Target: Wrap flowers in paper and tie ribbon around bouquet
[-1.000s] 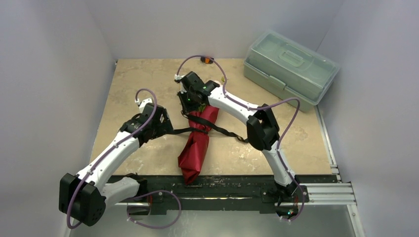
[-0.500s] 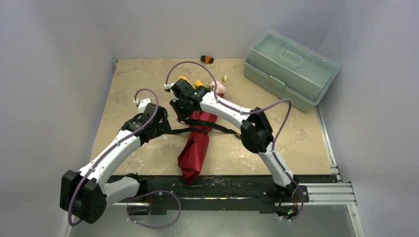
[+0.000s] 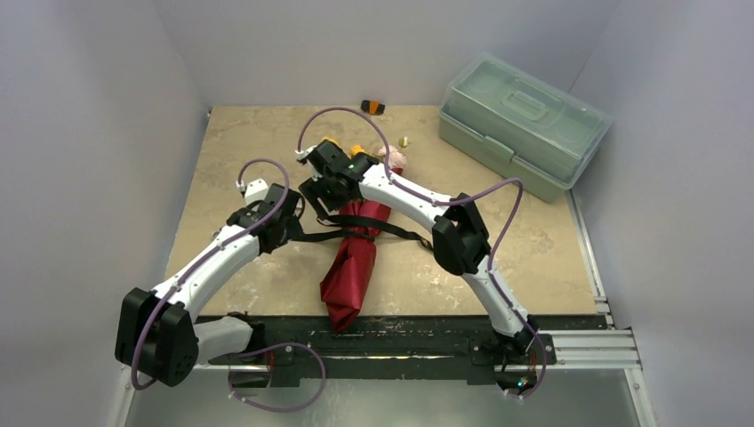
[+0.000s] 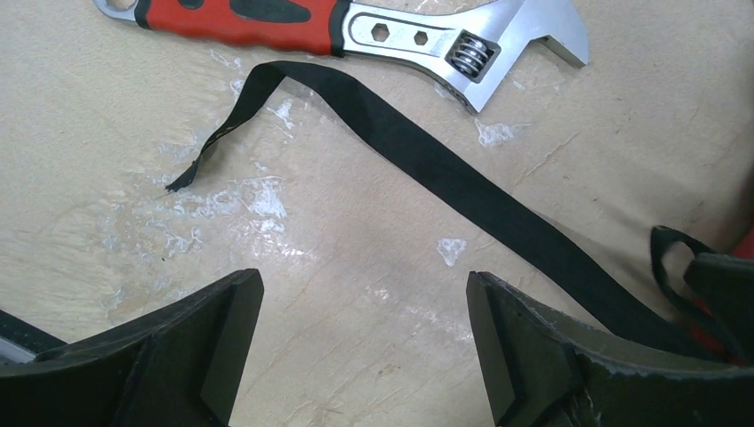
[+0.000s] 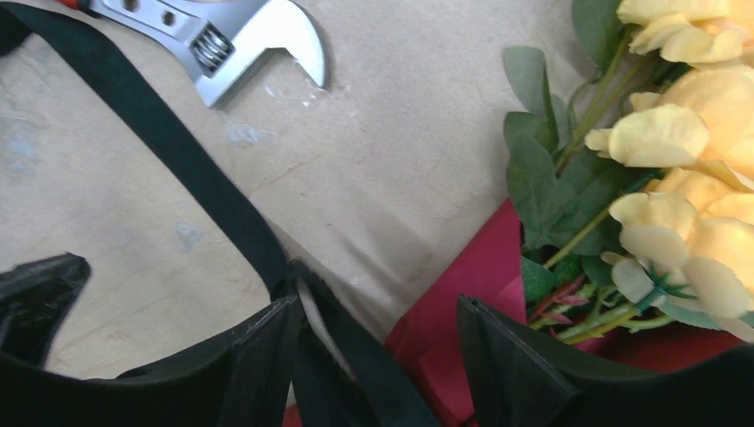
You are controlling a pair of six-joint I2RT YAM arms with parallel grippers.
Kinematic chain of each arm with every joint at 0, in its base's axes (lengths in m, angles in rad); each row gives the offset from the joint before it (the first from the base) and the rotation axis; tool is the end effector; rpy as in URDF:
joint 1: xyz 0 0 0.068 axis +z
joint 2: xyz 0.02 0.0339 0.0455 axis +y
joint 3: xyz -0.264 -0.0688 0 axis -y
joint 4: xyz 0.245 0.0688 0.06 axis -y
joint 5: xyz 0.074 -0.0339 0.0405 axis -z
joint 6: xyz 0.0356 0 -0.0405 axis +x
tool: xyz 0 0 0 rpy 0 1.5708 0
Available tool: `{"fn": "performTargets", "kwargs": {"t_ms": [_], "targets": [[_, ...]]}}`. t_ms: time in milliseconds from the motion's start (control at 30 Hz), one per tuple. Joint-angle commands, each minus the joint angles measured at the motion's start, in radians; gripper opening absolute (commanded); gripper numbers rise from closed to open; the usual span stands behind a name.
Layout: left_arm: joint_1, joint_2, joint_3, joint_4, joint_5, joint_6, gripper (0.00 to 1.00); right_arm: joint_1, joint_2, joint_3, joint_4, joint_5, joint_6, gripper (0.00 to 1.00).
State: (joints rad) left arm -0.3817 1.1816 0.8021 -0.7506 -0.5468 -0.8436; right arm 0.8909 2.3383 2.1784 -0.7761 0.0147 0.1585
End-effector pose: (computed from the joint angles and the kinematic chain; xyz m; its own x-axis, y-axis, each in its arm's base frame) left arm 0.2056 -0.0626 0.2283 -0.6419 -0.4299 -0.6349 -0.5524 0.8336 -0.0060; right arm 0.3272 0.4038 0.2355 -0.6218 -0.5180 -0.5874 -0.6825 0.7263 0.0819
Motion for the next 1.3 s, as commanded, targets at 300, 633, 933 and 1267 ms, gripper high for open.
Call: {"fn": "performTargets", "kwargs": {"t_ms": [300, 633, 933, 1267], "targets": [[0.069, 0.060, 0.035, 0.019, 0.002, -0.012, 0.89, 0.002, -0.126, -0.011, -0.049, 0.081, -0.053, 0.79], [0.205, 0.173, 0.051, 0.126, 0.072, -0.011, 0.86, 0.000, -0.366, -0.241, 0.150, 0.084, 0.024, 0.82], [0.207, 0.370, 0.131, 0.190, 0.106, -0.021, 0.82, 0.000, -0.590, -0.537, 0.214, 0.134, 0.107, 0.82], [0.259, 0.520, 0.164, 0.220, 0.114, 0.006, 0.73, 0.000, -0.767, -0.748, 0.221, 0.170, 0.158, 0.81]]}}
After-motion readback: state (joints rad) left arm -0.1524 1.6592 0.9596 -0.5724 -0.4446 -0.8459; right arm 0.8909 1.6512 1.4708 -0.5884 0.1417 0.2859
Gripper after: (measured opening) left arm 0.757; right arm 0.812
